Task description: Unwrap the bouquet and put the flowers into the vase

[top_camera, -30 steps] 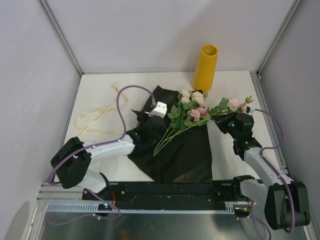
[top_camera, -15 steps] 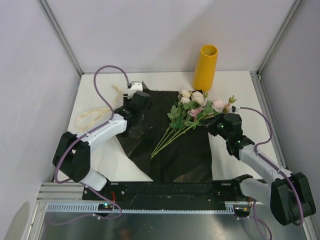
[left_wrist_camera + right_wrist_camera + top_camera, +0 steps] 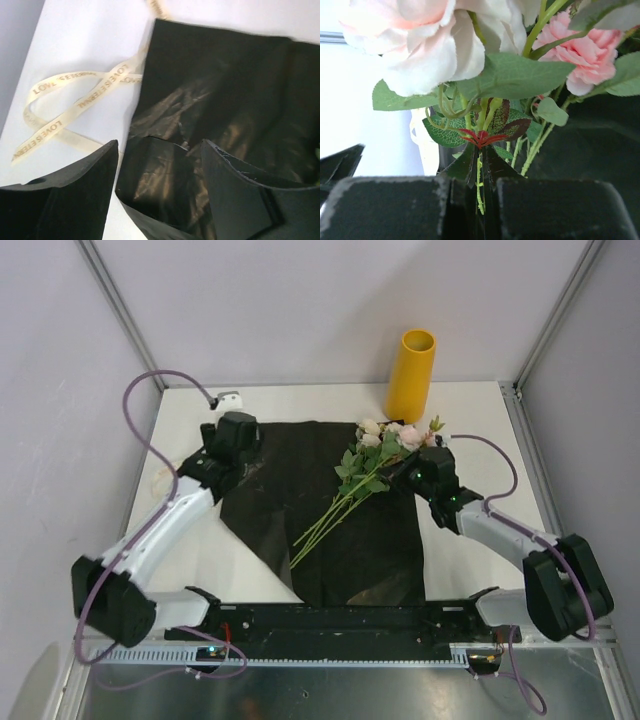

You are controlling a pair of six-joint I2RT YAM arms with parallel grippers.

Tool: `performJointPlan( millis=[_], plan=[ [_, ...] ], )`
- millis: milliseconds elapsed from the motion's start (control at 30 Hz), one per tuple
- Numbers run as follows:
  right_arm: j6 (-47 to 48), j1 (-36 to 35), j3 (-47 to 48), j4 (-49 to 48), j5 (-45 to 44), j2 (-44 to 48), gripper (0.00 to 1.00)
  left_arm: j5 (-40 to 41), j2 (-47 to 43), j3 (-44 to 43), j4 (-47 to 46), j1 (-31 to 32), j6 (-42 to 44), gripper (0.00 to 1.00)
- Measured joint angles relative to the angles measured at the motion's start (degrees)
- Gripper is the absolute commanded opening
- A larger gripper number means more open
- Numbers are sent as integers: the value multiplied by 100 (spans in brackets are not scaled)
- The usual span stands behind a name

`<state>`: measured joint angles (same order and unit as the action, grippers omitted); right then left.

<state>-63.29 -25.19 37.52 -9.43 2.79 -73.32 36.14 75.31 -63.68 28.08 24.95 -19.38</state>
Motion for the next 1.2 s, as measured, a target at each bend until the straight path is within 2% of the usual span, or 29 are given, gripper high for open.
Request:
performJointPlan(
  millis=[233,433,500,667,800,1000,1200],
  plan=[
    [42,-186,717,-28,-13,-973,0,-868,-1593,468,48,2,136,78],
    [79,-334,1156,-31,-17,-1672,2,-1158,-2098,1108,160,2,280,78],
    [107,-393,1187,-26,-39,-1832,10,-1235,-2179,1272,227,2,326,79],
    [170,-490,1189,136,-101,-1904,39,-1266,-2367,1451,289,2,437,79],
    [286,-562,1191,332,-256,-1803,50,-1327,-2367,1451,284,2,442,78],
    [525,-802,1193,605,-439,-1263,51,-1156,-2494,1453,293,2,446,78],
    [671,-1521,1255,350,-352,-1139,47,-522,-3023,1453,291,2,487,78]
  ],
)
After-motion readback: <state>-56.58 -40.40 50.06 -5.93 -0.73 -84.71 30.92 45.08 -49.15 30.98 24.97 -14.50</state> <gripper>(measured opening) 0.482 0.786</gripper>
